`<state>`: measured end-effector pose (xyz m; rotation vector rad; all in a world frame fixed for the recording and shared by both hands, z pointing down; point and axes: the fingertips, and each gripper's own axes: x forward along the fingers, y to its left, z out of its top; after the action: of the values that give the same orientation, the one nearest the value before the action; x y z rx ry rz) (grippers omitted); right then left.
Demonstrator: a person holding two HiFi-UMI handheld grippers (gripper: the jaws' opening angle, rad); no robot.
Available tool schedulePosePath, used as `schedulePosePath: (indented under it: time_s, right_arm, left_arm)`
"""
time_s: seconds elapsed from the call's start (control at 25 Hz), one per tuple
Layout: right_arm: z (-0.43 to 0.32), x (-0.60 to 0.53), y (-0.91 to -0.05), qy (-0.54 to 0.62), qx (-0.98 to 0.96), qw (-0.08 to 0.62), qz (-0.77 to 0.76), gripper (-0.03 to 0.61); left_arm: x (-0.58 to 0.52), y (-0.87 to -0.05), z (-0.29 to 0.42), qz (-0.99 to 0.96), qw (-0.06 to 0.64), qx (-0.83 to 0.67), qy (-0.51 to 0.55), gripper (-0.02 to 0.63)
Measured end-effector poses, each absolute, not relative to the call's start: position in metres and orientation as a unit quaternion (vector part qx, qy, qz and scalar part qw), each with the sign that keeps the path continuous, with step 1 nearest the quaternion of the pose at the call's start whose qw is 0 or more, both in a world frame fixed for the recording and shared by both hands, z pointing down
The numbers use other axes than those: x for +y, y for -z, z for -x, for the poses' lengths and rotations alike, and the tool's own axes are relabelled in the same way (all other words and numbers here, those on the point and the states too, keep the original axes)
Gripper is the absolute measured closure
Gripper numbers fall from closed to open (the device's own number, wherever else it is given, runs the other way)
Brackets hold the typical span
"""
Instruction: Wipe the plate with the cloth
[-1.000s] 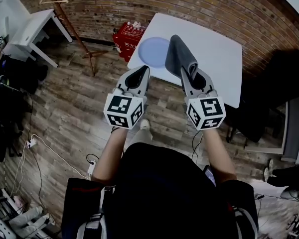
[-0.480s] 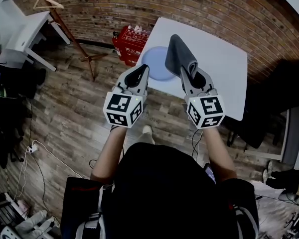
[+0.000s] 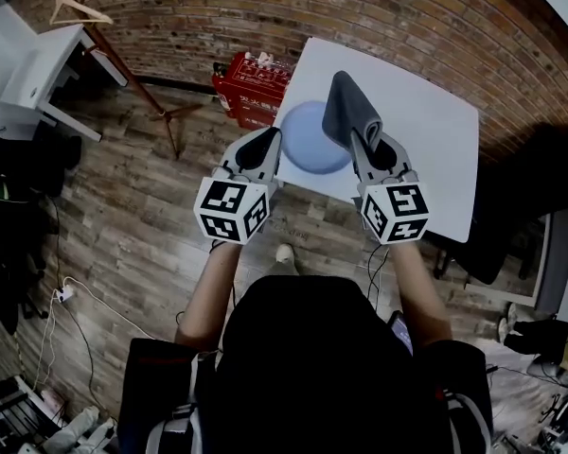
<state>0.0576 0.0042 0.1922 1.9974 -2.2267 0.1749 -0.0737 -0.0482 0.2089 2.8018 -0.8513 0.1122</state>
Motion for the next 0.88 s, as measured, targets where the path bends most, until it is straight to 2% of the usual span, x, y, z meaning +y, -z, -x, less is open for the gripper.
schedulePosePath:
  time_s: [0.88]
  right_arm:
    - [-0.086, -0.059, -0.248, -0.101, -0.748, 0.111, -0.647, 0.526]
  left_arm:
    - [-0.103, -0.277, 0.057, -0.938, 0.165, -0.289, -0.099, 0.586]
